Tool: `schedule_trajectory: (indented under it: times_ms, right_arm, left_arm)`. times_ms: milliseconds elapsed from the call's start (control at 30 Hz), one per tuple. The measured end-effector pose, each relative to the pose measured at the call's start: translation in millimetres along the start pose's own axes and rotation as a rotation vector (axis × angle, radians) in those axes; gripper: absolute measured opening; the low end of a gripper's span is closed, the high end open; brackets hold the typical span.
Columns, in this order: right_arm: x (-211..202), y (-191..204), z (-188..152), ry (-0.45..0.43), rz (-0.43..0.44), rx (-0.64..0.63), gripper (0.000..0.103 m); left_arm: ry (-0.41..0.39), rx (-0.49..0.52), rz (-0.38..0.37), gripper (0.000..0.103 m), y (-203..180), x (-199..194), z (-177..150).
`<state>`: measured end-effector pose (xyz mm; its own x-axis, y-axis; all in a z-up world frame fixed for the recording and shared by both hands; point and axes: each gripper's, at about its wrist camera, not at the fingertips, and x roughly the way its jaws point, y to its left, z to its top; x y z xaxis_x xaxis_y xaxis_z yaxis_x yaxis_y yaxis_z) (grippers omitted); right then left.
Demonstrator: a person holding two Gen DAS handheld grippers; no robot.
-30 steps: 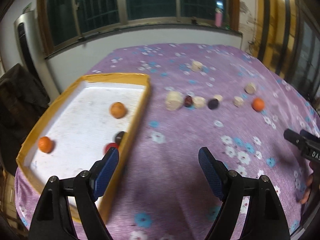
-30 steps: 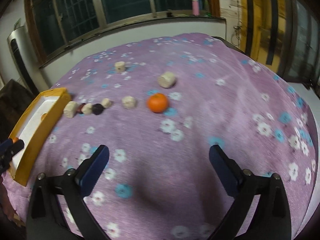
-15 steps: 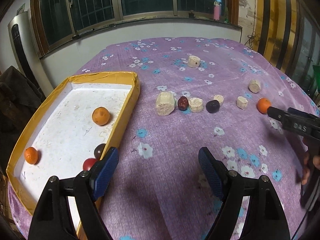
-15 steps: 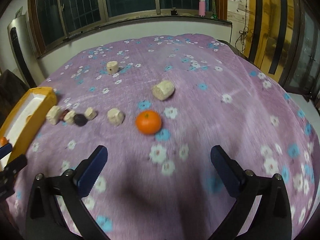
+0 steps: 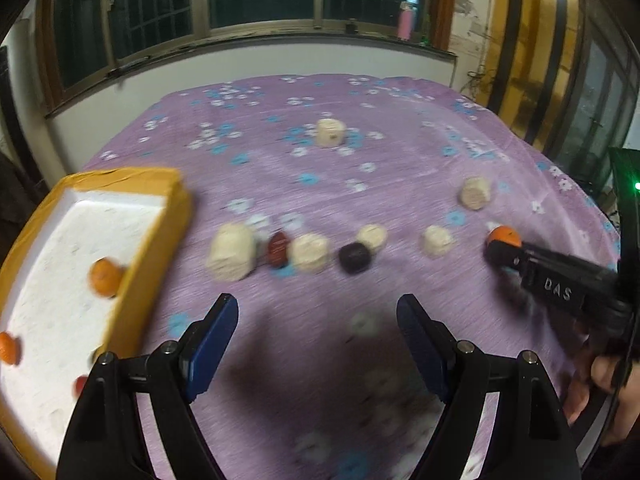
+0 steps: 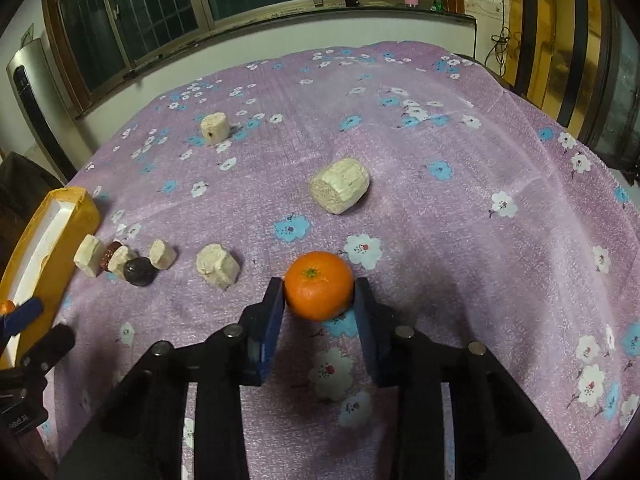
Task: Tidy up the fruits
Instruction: 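Grasp a third tangerine with the right gripper while the left moves toward a dark fruit, then grasp the dark brown round fruit with the left gripper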
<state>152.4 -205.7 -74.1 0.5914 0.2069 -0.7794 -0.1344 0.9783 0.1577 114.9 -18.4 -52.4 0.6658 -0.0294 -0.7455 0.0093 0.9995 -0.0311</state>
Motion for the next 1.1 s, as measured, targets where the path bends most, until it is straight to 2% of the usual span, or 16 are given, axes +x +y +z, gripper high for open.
schedule_trajectory:
  times_ms: [100, 300, 433, 567, 633, 667, 733, 767, 1100]
  right_arm:
    - [-2, -13, 0, -0.009, 0.024, 0.048, 0.036]
    - [-6, -18, 1, -0.030, 0.060, 0.061, 0.036]
    - [-9, -17, 1, -0.040, 0.080, 0.056, 0.036]
    - [-10, -13, 0, -0.039, 0.095, 0.042, 0.037]
    - [-10, -12, 0, -0.041, 0.100, 0.037, 0.037]
    - [-11, -12, 0, -0.043, 0.101, 0.038, 0.037]
    - [-11, -13, 0, -0.045, 0.104, 0.045, 0.037]
    - [-12, -14, 0, -0.047, 0.105, 0.048, 0.037]
    - [-16, -14, 0, -0.059, 0.129, 0.052, 0.036]
  left_arm:
    - [0.007, 0.010, -0.006, 0.080, -10, 14, 8]
    - [0.032, 0.040, 0.036, 0.056, -19, 37, 12]
    - [0.019, 0.059, 0.077, 0.054, -23, 41, 12]
    - [0.024, 0.084, 0.122, 0.049, -26, 42, 13]
    - [0.021, 0.086, 0.155, 0.033, -23, 41, 13]
    - [0.024, 0.087, 0.155, 0.031, -22, 41, 13]
    - [0.035, 0.082, 0.119, 0.025, -17, 39, 13]
    - [0.048, 0.071, 0.081, 0.018, -13, 37, 11]
    - [0.058, 0.065, 0.057, 0.017, 5, 21, -7]
